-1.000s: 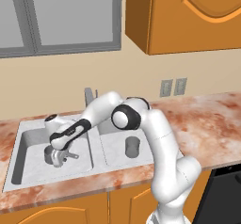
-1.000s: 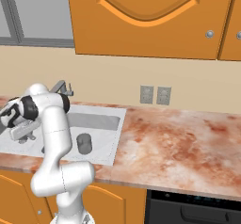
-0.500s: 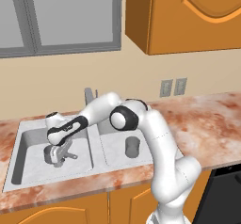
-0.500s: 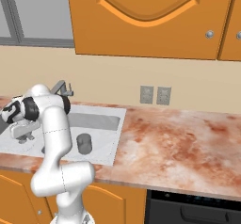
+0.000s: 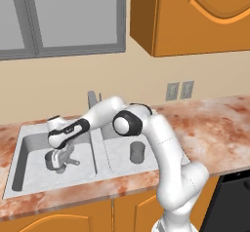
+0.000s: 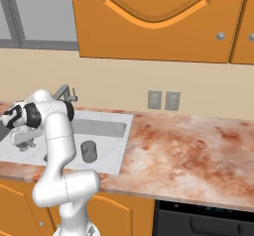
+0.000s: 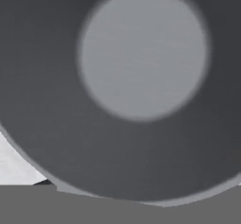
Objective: Move any existing items from the left basin to the right basin for drying. Then move the measuring cup from the counter to the left basin of the sink for washing.
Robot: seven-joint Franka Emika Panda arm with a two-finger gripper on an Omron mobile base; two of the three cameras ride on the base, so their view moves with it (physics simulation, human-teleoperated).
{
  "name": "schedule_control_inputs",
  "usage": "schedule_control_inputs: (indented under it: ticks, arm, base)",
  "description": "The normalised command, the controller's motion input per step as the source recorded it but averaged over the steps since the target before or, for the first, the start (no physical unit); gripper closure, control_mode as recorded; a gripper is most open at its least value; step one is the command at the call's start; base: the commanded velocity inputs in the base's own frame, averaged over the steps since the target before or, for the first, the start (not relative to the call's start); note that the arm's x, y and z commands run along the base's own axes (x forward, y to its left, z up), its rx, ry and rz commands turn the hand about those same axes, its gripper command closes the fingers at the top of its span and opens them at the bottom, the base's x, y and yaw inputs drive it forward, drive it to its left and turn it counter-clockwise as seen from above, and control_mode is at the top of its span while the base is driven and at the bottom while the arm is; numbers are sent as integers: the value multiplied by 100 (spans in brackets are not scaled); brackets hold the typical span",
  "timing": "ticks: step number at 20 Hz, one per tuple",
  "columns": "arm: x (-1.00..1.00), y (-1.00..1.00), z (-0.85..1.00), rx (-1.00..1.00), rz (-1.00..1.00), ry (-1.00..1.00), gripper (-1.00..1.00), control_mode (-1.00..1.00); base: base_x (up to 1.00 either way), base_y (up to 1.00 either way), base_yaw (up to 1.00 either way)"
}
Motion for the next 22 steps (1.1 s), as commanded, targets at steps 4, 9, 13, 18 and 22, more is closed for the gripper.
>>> schedule_control_inputs:
  ticks: [4, 9, 13, 18, 22]
  arm:
    - [-4, 0, 0, 1, 0, -1, -100, -100]
    - [-27, -1, 19, 0, 0, -6, -100, -100]
    - [-35, 0, 38, 0, 0, -10, -100, -100]
    - [-34, -1, 53, 0, 0, -10, -100, -100]
    - [-28, -8, 55, 0, 0, -10, -100, -100]
  base:
    - [0, 0, 0]
    - [0, 0, 0]
    - [0, 0, 0]
    - [0, 0, 0]
    - [0, 0, 0]
